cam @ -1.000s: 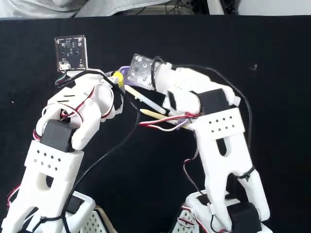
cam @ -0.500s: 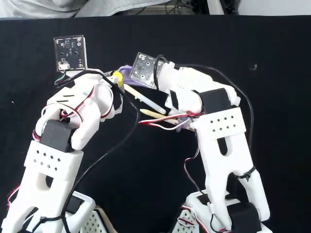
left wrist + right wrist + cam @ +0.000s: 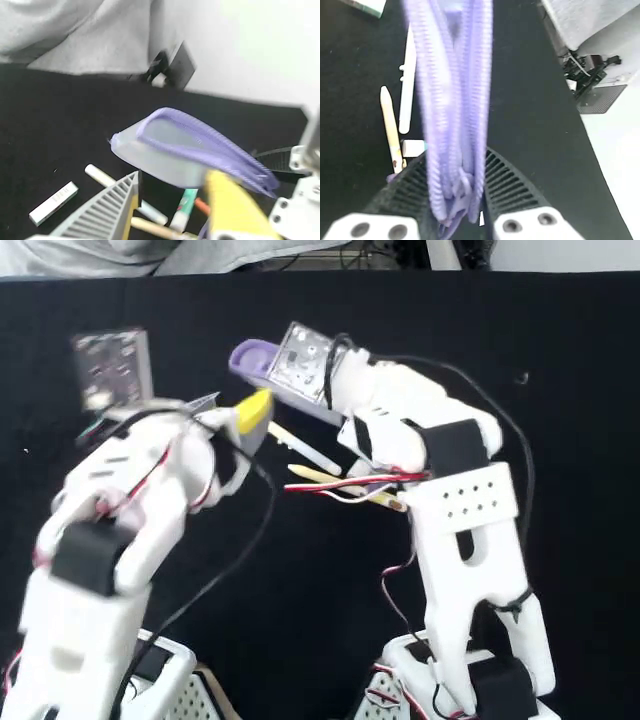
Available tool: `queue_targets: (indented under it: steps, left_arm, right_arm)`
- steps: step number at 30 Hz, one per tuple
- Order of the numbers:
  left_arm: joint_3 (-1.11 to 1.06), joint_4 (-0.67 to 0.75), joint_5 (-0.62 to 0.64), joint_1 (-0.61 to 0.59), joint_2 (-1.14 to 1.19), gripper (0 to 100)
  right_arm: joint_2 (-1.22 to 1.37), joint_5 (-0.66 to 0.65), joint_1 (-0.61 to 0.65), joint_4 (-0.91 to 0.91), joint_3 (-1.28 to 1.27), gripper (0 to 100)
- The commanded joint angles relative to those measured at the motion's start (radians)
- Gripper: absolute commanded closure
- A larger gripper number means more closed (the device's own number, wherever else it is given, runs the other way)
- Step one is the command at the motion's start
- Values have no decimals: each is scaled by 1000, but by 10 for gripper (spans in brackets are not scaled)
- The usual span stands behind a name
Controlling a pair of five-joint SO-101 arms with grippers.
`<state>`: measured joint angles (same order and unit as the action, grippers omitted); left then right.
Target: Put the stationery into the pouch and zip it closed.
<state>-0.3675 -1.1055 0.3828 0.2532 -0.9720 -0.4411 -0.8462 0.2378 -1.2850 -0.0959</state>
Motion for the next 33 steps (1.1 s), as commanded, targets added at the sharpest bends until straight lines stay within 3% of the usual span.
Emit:
queue_targets:
  steps: [1,6,11,14,24,33]
  left_arm:
    - [62,-14,26,-65,-127,701]
    - [71,-15,28,-203,-209,701]
    - [62,-23,29,-298,-210,701]
    - [54,-38,29,-325,-209,701]
    - [16,-41,31,-372,-75,701]
    - [73,-41,25,-450,204,701]
  right_arm:
    - [7,60,-6,-51,156,988]
    - [113,144,-6,-213,384,988]
    - [288,216,-5,-463,766,988]
    - [349,272,-32,-483,906,988]
    - [344,397,-41,-483,791,988]
    - [96,520,52,-483,521,988]
